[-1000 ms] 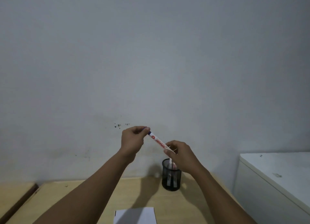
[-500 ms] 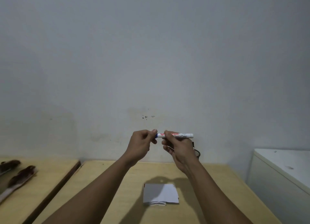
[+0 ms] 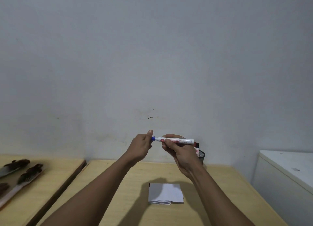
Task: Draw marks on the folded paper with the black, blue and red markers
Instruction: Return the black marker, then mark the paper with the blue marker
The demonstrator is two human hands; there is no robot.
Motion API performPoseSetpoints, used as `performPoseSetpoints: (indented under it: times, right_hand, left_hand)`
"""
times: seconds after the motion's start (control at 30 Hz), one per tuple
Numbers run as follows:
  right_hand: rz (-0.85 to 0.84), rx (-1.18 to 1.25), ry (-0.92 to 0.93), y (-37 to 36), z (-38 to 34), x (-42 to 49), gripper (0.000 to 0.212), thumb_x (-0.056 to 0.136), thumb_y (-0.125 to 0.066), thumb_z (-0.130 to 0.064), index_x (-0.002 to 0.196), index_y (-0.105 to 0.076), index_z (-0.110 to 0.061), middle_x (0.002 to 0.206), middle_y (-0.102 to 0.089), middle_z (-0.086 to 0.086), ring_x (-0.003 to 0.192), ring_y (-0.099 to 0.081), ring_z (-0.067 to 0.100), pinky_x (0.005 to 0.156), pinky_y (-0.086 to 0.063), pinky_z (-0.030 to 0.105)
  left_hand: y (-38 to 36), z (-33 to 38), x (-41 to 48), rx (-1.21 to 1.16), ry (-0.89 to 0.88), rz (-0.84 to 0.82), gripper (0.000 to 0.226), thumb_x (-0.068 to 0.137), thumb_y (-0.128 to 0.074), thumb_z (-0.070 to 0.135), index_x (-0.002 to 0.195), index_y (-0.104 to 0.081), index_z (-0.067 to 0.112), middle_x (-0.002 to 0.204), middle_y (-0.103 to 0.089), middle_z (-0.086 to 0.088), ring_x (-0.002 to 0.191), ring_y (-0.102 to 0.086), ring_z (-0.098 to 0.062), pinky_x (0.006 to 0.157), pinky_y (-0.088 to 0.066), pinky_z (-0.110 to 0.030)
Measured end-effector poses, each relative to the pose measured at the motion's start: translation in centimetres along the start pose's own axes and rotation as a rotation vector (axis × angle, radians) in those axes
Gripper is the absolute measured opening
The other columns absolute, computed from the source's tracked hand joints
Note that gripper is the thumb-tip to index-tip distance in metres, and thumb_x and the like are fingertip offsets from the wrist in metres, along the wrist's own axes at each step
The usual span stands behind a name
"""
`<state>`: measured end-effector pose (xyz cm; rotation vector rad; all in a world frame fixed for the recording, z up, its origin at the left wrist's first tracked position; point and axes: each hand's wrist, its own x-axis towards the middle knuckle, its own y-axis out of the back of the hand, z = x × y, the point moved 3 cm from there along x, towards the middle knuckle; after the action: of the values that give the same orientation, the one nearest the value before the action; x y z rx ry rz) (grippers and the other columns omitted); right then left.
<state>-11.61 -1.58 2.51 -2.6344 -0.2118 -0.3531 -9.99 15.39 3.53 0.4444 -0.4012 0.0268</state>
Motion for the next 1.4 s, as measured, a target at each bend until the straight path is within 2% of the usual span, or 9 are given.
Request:
performPoseSetpoints:
  times: [0.17,0.27,0.53,0.7,0.87,1.0,1.1,1.17,1.4]
  right_hand:
    - [0.017,0.044,-0.045,1.7,1.7,0.6,0.014,0.088,-0.066,0.007,0.101,-0.071,0.004,0.096,-0.074,0.017,0.082,-0.070,0.023,0.082,-0.062,0.030]
    - [0.077,0.053,-0.068,2.9,3.3,1.0,0.013,0.087,-0.067,0.008,0.098,-0.071,0.003,0.091,-0.075,0.017,0.076,-0.071,0.023,0.076,-0.062,0.028]
    - [0.110,-0.010,-0.164,5.4,7.6,1.8,0.015,0.088,-0.066,0.010,0.102,-0.070,0.006,0.092,-0.074,0.022,0.078,-0.070,0.024,0.086,-0.062,0.033]
    - [0.113,-0.053,-0.197,6.6,10.1,2.5,0.019,0.086,-0.070,0.006,0.105,-0.071,0.007,0.093,-0.076,0.022,0.085,-0.071,0.025,0.090,-0.060,0.036]
    - [0.093,-0.093,-0.208,7.0,11.1,2.9,0.017,0.085,-0.071,0.006,0.102,-0.073,0.005,0.089,-0.074,0.021,0.083,-0.069,0.025,0.083,-0.062,0.032]
    - [0.076,-0.190,-0.172,6.7,11.6,2.6,0.013,0.080,-0.076,0.008,0.088,-0.075,-0.002,0.080,-0.069,0.016,0.076,-0.065,0.022,0.075,-0.060,0.030]
    - [0.066,-0.341,-0.148,6.7,11.9,2.2,0.017,0.084,-0.077,-0.004,0.092,-0.068,0.008,0.070,-0.067,0.013,0.065,-0.063,0.023,0.062,-0.057,0.031]
    - [0.037,-0.478,-0.156,6.6,12.4,2.0,0.023,0.088,-0.076,-0.012,0.091,-0.064,0.008,0.066,-0.065,0.015,0.061,-0.062,0.026,0.057,-0.054,0.037]
    - [-0.063,-0.739,-0.201,6.1,15.1,1.7,0.012,0.091,-0.069,-0.021,0.088,-0.071,-0.010,0.067,-0.068,0.009,0.056,-0.061,0.016,0.057,-0.051,0.029]
  left_hand:
    - [1.0,-3.0,0.5,-0.003,0.119,0.012,0.043,0.098,-0.053,0.042,0.071,-0.059,0.009,0.069,-0.061,-0.005,0.051,-0.051,-0.019,0.039,-0.034,-0.016]
    - [1.1,-6.2,0.9,0.086,0.179,0.047,0.025,0.086,-0.073,0.030,0.080,-0.067,0.007,0.078,-0.070,-0.007,0.054,-0.063,-0.018,0.040,-0.039,-0.020]
    - [-0.5,-14.1,1.1,0.245,0.345,-0.048,0.007,0.075,-0.075,0.002,0.079,-0.074,0.007,0.073,-0.070,0.000,0.066,-0.064,-0.014,0.051,-0.044,-0.016]
    - [-1.7,-18.1,0.8,0.413,0.434,-0.063,0.007,0.073,-0.071,0.023,0.073,-0.075,0.018,0.076,-0.074,0.002,0.076,-0.071,-0.020,0.073,-0.058,-0.032]
    - [-2.2,-19.1,1.1,0.534,0.453,-0.133,0.019,0.081,-0.067,0.029,0.097,-0.076,0.025,0.095,-0.071,0.003,0.094,-0.067,-0.024,0.087,-0.051,-0.038]
    - [-2.0,-18.6,-0.1,0.534,0.404,-0.034,0.049,0.083,-0.065,0.037,0.130,-0.052,0.028,0.119,-0.059,0.000,0.107,-0.059,-0.024,0.089,-0.040,-0.039]
    - [-2.2,-15.8,-3.0,0.452,0.171,0.162,0.028,0.082,-0.067,0.042,0.103,-0.052,0.031,0.092,-0.057,0.012,0.084,-0.058,-0.013,0.083,-0.029,-0.034]
    - [-3.0,-14.2,-5.1,0.533,0.043,0.118,0.028,0.076,-0.065,0.056,0.090,-0.054,0.035,0.083,-0.054,0.017,0.082,-0.053,-0.006,0.085,-0.028,-0.033]
    - [-4.6,-15.2,-6.2,0.621,0.127,-0.154,0.051,0.065,-0.064,0.071,0.104,-0.066,0.038,0.115,-0.059,0.019,0.120,-0.044,-0.011,0.108,-0.022,-0.051]
